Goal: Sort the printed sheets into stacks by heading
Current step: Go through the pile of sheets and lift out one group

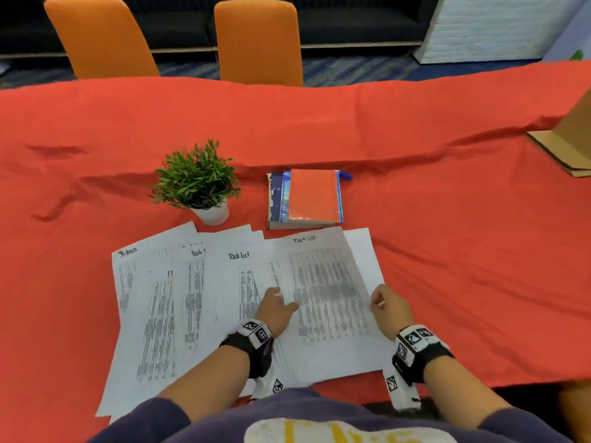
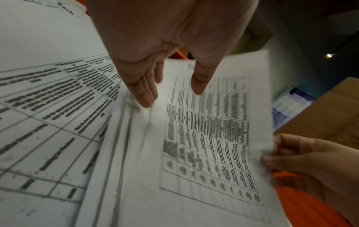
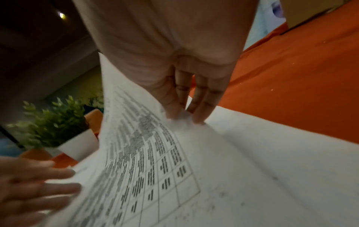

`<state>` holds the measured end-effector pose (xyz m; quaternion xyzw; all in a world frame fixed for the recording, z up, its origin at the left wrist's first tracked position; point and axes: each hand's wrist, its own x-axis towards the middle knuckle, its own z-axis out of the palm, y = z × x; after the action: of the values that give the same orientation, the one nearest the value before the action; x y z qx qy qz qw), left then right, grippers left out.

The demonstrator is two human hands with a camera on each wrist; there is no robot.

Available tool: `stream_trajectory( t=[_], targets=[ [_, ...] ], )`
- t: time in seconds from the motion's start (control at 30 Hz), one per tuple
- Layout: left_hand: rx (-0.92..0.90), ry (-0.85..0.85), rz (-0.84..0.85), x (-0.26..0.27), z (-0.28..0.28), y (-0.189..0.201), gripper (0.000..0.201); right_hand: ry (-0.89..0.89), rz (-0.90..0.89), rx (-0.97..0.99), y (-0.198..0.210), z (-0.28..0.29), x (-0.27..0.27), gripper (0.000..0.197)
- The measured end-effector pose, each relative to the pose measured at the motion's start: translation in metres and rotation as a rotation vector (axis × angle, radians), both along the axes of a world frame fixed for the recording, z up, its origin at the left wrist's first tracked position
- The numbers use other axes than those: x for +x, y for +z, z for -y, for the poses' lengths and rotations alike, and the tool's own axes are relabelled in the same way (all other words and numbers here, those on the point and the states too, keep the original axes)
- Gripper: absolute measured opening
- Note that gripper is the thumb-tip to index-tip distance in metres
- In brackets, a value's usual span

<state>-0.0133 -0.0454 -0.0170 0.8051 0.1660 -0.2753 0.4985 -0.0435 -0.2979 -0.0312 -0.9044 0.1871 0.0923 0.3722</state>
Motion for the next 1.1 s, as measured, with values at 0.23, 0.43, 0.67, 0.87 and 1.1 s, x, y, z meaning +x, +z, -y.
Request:
stream_trajectory(
  t=[0.23,0.43,0.67,0.87,1.1],
  targets=[
    [-0.008,0.207,0.050,0.011,-0.034,0.002,0.066,0.038,-0.092,0.535,0.011,-0.014,0.013,0.027],
    [0.042,0.131,-0.001,0.015,-0.053,0.001,0.082,0.053,-0.182,0.809,0.017,-0.023,0.023,0.032],
    [0.075,0.114,0.202,0.002,-0.070,0.014,0.008,-0.084,-0.211,0.014,0.002,-0.008,0.037,0.056],
    [0.103,0.277,0.199,-0.004,-0.113,0.013,0.014,-0.117,-0.294,-0.297,-0.026,-0.007,0.028,0.049],
    [0.090,0.303,0.196,-0.006,-0.136,0.019,0.012,-0.191,-0.303,-0.339,-0.030,-0.012,0.031,0.049]
  ],
)
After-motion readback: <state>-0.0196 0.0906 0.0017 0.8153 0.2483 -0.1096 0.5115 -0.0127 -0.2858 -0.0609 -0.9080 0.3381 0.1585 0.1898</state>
